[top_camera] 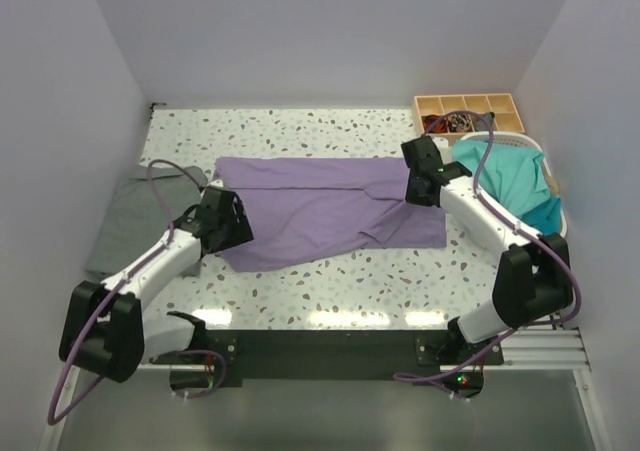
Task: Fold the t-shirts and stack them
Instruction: Fold the tshirt
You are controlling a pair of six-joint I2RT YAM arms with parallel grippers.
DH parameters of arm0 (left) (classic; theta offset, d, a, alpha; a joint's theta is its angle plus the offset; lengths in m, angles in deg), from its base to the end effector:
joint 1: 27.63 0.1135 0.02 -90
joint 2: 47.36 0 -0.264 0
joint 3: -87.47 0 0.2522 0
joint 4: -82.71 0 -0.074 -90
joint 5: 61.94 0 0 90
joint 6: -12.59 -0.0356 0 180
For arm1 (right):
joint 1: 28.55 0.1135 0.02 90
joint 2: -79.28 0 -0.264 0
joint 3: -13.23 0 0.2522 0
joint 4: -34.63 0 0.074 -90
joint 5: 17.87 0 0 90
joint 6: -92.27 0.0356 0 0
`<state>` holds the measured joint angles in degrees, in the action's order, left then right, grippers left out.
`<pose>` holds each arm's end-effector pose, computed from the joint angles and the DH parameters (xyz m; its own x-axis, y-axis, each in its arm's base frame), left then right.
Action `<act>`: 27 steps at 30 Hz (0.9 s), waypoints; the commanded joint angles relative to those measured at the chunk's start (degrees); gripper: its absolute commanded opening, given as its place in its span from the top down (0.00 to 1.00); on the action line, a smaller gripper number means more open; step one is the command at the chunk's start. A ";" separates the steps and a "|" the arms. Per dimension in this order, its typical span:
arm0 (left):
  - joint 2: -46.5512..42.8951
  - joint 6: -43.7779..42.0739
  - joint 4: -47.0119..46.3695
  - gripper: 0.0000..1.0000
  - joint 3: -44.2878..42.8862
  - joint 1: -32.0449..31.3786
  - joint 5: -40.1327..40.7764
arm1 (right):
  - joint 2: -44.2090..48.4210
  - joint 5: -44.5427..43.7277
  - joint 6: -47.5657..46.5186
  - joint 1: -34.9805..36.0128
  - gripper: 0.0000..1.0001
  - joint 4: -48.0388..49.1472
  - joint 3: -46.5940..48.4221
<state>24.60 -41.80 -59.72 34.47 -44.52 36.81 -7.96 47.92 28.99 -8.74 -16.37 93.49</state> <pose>0.2283 -0.0637 0.1915 -0.7694 -0.3678 -0.5223 -0.2966 0.9298 -0.2180 0.3004 0.0927 0.2563 -0.7595 0.1623 -0.6299 0.2653 0.9615 -0.0722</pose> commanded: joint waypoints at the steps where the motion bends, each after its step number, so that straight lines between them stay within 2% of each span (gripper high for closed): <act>1: -7.88 9.28 6.05 0.33 4.26 -1.66 0.21 | 3.92 0.12 -0.53 -0.13 1.00 0.94 -0.05; 7: -19.12 17.20 9.84 0.34 9.45 -2.80 3.63 | 5.15 1.27 -0.62 -0.04 1.00 1.37 -1.02; 10: -20.72 19.49 12.04 0.34 9.89 -3.15 5.65 | 5.50 1.71 -0.44 -0.13 1.00 1.02 -1.55; 19: -15.90 21.60 7.74 0.36 13.31 -3.24 9.78 | 7.26 1.44 -0.62 -0.13 1.00 0.76 -1.81; 23: -15.54 22.65 5.81 0.43 13.49 -3.24 11.46 | 7.35 1.36 -0.97 -0.13 1.00 0.58 -1.64; 27: -15.71 23.36 4.40 0.44 13.49 -3.33 14.44 | 7.26 1.70 -0.97 -0.13 1.00 0.50 -1.64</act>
<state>9.33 -20.62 -51.37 48.13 -47.45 46.39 -2.38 49.59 28.73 -8.74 -16.41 91.52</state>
